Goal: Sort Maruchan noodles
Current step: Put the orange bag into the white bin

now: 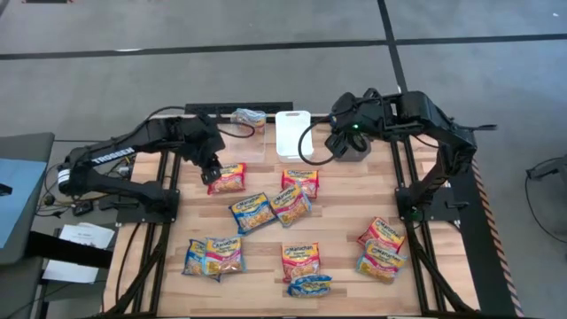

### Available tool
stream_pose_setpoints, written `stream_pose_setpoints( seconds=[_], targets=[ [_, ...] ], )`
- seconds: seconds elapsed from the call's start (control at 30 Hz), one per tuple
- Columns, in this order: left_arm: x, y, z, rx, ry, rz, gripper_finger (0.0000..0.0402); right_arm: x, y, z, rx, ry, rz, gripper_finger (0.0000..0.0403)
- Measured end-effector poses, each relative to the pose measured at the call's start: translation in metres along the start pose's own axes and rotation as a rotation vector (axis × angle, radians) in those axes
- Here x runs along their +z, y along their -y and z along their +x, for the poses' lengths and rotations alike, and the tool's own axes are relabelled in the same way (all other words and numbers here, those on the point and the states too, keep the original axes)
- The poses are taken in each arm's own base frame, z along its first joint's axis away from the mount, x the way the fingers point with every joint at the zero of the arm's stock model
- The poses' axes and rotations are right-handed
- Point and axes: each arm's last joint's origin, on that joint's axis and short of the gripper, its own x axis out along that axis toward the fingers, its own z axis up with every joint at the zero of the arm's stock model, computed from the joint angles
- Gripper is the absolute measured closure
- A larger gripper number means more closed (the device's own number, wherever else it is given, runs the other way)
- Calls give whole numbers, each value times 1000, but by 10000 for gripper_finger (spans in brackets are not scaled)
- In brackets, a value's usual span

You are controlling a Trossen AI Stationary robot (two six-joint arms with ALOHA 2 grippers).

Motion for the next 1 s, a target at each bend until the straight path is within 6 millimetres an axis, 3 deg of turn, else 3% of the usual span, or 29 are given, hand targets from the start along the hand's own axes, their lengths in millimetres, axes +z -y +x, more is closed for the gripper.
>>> stream_pose_setpoints(
  seconds=[0.37,1.0],
  targets=[
    [-34,-1,63,-11,-101,-95,233,0,-3,2,17,-9,16,186],
    [-63,-3,117,6,-14,-198,233,0,-3,3,17,-13,12,186]
  ],
)
